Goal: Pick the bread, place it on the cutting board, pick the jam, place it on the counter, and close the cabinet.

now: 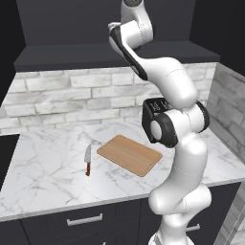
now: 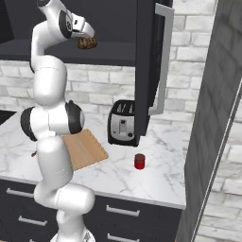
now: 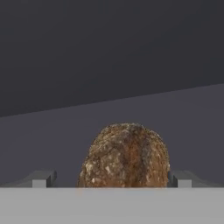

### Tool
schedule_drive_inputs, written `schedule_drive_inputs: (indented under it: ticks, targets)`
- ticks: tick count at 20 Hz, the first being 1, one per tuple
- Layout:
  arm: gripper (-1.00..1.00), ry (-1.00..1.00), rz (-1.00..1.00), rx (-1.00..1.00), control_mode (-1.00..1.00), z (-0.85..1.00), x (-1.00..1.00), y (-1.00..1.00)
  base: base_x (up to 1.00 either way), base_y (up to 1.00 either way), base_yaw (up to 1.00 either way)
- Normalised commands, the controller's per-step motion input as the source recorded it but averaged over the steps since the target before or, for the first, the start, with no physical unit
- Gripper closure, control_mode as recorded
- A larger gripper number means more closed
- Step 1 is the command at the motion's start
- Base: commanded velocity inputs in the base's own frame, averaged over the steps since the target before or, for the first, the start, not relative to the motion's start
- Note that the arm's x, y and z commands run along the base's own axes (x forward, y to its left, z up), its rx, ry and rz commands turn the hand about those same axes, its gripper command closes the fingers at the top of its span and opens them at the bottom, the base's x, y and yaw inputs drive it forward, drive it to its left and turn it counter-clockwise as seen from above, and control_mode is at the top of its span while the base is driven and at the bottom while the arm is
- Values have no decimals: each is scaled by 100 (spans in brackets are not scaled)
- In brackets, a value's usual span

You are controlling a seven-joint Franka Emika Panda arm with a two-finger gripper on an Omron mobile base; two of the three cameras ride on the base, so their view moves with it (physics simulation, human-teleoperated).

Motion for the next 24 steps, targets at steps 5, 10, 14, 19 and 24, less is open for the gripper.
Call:
schedule_drive_inputs:
  ticks: [5, 10, 14, 19, 24]
  targets:
    - [-100, 3, 0, 0, -100, 3, 11, -13, 0, 0, 0]
    - [-100, 3, 0, 0, -100, 0, 1, -6, 0, 0, 0]
    - [-100, 0, 0, 0, -100, -8, 2, 0, 0, 0, 0]
    - [-100, 0, 0, 0, -100, -22, 3, 0, 0, 0, 0]
    - [-100, 0, 0, 0, -100, -24, 4, 0, 0, 0, 0]
